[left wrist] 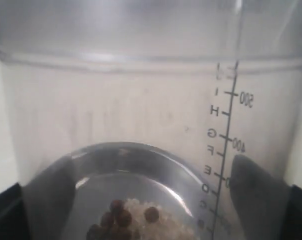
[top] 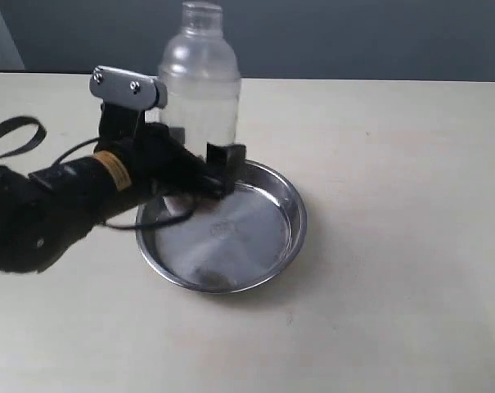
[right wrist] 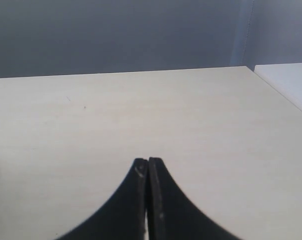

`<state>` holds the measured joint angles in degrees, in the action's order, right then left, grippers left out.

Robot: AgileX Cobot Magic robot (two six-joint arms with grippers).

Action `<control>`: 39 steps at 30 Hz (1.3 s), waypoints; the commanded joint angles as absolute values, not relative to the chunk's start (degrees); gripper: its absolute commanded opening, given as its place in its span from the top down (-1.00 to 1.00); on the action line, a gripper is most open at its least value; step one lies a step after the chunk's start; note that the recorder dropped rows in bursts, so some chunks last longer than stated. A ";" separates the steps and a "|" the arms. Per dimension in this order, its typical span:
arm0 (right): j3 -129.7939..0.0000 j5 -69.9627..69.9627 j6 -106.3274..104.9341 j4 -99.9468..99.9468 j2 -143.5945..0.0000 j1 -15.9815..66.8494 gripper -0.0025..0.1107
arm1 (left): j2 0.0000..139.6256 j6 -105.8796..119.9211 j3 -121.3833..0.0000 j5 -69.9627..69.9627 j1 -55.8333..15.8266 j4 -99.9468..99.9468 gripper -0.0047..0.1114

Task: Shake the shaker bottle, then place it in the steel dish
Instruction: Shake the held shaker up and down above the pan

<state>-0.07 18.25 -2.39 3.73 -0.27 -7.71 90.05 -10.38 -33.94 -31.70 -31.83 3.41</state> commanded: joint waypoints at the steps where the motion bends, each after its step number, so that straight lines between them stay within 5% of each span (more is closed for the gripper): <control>1: 0.00 17.45 -2.49 3.77 0.00 -7.91 0.97 | 84.21 6.06 -29.83 -45.33 -38.83 17.01 0.91; 5: 0.00 17.45 -2.49 3.77 0.00 -7.91 0.97 | 93.38 11.37 -38.70 -41.52 -32.80 22.39 0.91; 10: 0.00 17.45 -2.49 3.77 0.00 -7.91 0.97 | 85.93 -20.51 -34.91 -30.93 -35.11 -9.60 0.91; 16: 0.00 17.45 -2.49 3.77 0.00 -7.91 0.97 | 90.54 10.53 -34.62 -45.27 -38.78 19.97 0.91; 20: 0.00 17.45 -2.49 3.77 0.00 -7.91 0.97 | 88.53 3.21 -39.03 -46.24 -35.58 5.07 0.91; 25: 0.00 17.45 -2.49 3.77 0.00 -7.91 0.97 | 89.80 4.04 -36.11 -30.15 -36.18 13.27 0.91; 30: 0.00 17.45 -2.49 3.77 0.00 -7.91 0.97 | 97.05 -10.01 -26.04 -67.42 -37.14 7.91 0.91; 36: 0.00 17.45 -2.49 3.77 0.00 -7.91 0.97 | 83.66 1.50 -39.82 -29.02 -33.49 2.90 0.91; 39: 0.00 17.45 -2.49 3.77 0.00 -7.91 0.97 | 91.47 -5.30 -32.32 -37.41 -33.84 5.59 0.91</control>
